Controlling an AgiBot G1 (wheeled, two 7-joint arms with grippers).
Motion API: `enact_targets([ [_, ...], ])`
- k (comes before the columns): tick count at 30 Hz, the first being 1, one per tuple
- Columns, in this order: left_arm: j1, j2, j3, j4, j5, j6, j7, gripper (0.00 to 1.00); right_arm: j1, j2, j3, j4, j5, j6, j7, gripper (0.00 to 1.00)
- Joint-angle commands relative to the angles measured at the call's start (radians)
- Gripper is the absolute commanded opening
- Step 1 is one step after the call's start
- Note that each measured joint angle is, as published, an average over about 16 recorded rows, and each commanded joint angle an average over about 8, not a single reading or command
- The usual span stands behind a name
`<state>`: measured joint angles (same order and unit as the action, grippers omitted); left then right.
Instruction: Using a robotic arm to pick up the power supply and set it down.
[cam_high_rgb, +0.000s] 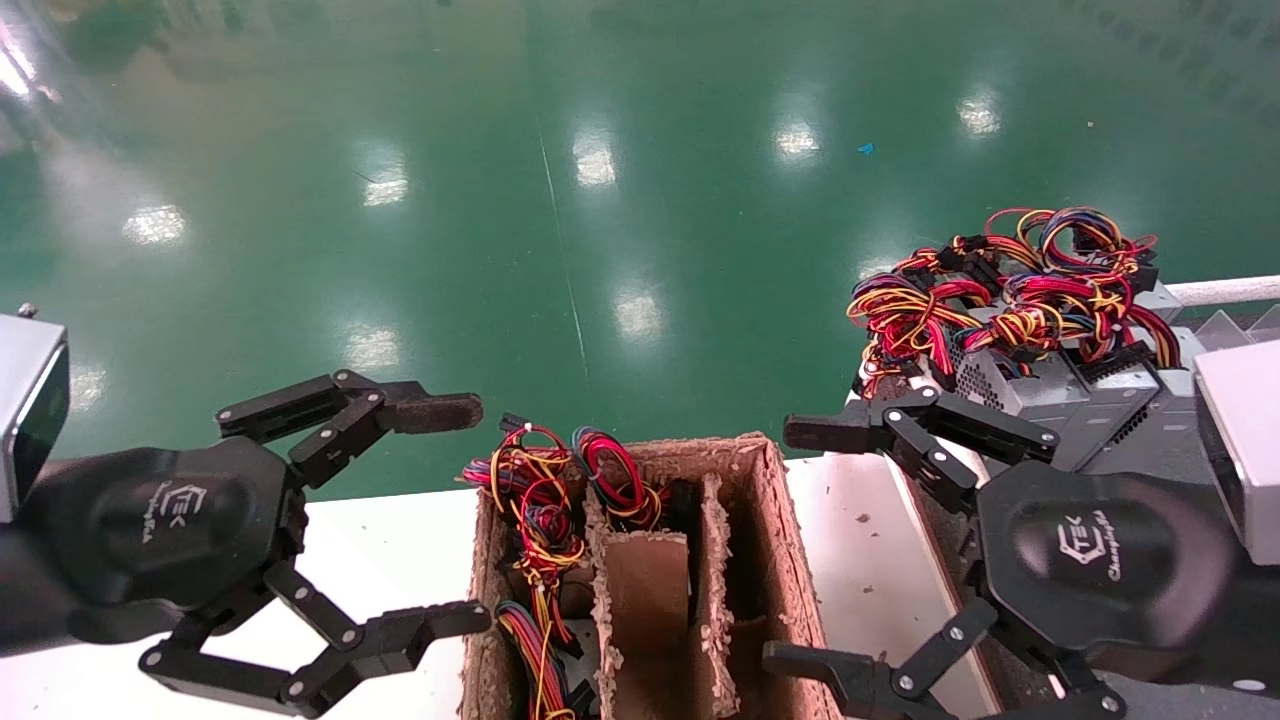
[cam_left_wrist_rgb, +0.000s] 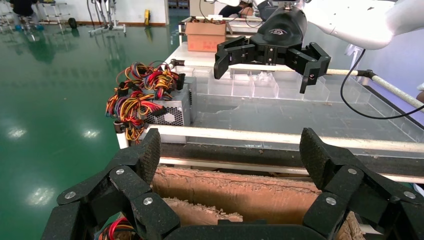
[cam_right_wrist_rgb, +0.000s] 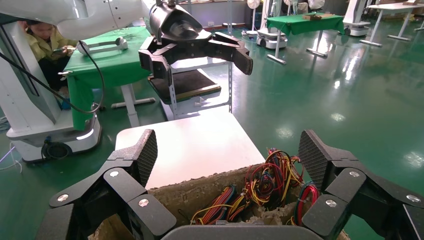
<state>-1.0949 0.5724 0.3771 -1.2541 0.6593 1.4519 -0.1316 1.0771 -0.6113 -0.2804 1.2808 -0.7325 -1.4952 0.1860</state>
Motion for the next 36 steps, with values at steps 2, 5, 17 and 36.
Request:
enact_targets([
  [2, 0.000, 0.000, 0.000, 0.000, 0.000, 0.000, 0.000, 1.00, 0.000, 0.000, 0.000, 0.000, 0.000, 0.000, 0.000, 1.00],
  [5, 0.000, 0.000, 0.000, 0.000, 0.000, 0.000, 0.000, 1.00, 0.000, 0.000, 0.000, 0.000, 0.000, 0.000, 0.000, 1.00],
  [17, 0.000, 0.000, 0.000, 0.000, 0.000, 0.000, 0.000, 0.00, 0.000, 0.000, 0.000, 0.000, 0.000, 0.000, 0.000, 1.00],
  [36, 0.000, 0.000, 0.000, 0.000, 0.000, 0.000, 0.000, 0.00, 0.000, 0.000, 0.000, 0.000, 0.000, 0.000, 0.000, 1.00],
])
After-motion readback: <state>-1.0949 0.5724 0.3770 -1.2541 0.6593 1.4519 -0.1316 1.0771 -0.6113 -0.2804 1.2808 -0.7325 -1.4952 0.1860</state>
